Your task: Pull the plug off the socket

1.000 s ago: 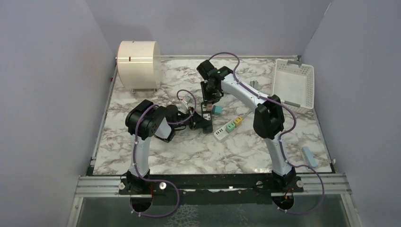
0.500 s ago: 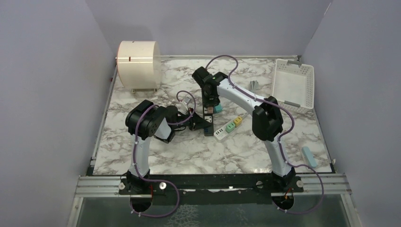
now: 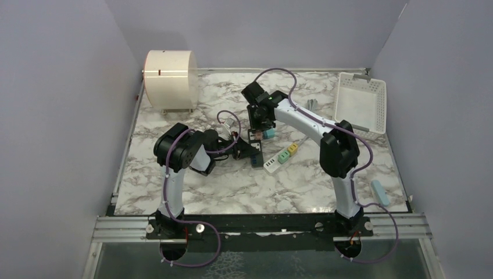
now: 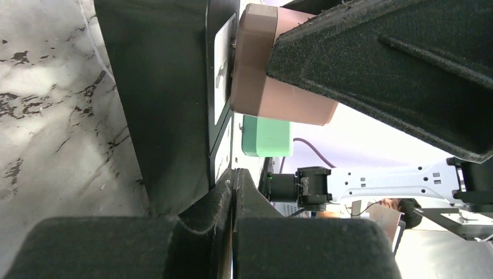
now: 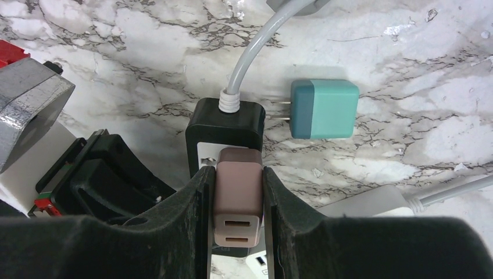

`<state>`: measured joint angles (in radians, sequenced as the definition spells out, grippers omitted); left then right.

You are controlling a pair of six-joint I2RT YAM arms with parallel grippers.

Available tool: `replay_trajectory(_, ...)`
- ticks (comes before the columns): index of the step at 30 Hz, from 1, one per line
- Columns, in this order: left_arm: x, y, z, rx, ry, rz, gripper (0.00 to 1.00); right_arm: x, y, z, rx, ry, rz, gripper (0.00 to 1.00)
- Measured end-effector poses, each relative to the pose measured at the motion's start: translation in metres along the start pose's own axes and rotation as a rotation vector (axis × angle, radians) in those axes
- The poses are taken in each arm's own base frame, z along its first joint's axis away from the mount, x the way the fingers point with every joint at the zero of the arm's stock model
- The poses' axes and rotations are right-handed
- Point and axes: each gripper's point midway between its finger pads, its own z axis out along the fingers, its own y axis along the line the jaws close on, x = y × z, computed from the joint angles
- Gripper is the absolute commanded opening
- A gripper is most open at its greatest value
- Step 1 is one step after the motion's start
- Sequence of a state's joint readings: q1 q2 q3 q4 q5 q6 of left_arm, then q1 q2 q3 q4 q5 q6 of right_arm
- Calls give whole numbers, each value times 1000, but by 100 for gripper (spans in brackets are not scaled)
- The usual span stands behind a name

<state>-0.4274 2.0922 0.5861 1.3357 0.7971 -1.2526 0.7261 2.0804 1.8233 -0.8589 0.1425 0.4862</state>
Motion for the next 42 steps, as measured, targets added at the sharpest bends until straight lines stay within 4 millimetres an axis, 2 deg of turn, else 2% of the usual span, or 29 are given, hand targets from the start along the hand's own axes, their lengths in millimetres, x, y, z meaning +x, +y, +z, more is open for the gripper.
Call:
replay_trajectory(17, -2, 3, 1, -15, -11, -16, 0, -2, -11, 7, 180, -12, 25, 1)
replay_trajectory(25, -2, 8, 0, -35, -13, -46, 0, 9, 7, 24, 24, 30, -6, 1)
replay_trajectory(30, -4, 11, 0, -47, -22, -61, 0, 16, 14, 25, -30, 59, -37, 1)
replay_trajectory(42, -13, 13, 2, -90, -62, -63, 0, 17, -7, 18, 161, 12, -6, 1)
